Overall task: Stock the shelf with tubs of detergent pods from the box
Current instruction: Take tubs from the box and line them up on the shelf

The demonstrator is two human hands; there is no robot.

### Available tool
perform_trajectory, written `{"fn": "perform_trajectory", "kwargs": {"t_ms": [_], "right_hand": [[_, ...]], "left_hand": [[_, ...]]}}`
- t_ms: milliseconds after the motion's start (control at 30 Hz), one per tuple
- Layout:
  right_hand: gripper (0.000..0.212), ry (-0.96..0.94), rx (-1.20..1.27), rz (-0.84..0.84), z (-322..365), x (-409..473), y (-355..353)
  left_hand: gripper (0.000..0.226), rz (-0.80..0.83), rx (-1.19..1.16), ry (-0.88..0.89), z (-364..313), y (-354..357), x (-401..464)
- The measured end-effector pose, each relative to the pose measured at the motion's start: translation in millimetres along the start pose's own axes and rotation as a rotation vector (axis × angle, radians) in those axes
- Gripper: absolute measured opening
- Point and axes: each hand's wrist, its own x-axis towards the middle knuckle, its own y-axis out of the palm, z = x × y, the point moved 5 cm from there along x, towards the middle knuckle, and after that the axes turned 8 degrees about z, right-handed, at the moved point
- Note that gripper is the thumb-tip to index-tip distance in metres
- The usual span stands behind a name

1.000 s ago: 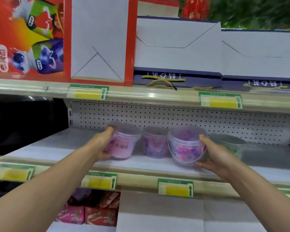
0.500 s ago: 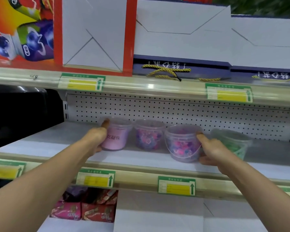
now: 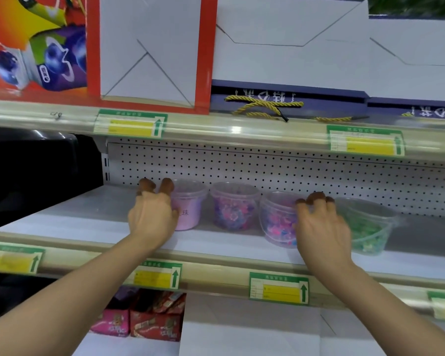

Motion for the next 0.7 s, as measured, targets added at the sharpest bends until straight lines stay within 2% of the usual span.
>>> {"fn": "perform_trajectory", "kwargs": {"t_ms": [133, 267, 367, 567, 700], "right_hand": [[0.037, 0.008, -0.005, 0.036, 1, 13, 9], [0.066, -0.095, 0.013, 0.149, 0, 8, 21], [0.079, -0.166, 0.085, 0.146, -4, -8, 8], [0.068, -0.282, 0.189, 0.053, -16, -51, -32], [0.049, -0.343, 0.257, 0.025, -36, -96, -44]], "left_hand": [[0.049, -0.024, 0.119, 0.036, 2, 4, 7], [0.06, -0.015, 0.246, 0.05, 2, 2, 7], [0.076, -0.026, 0.334, 0.112, -11, 1, -7], [0.064, -0.084, 0.285, 0.475, -70, 1, -70], [0.049, -0.081, 0.176, 0.609, -116, 1, -133]]}}
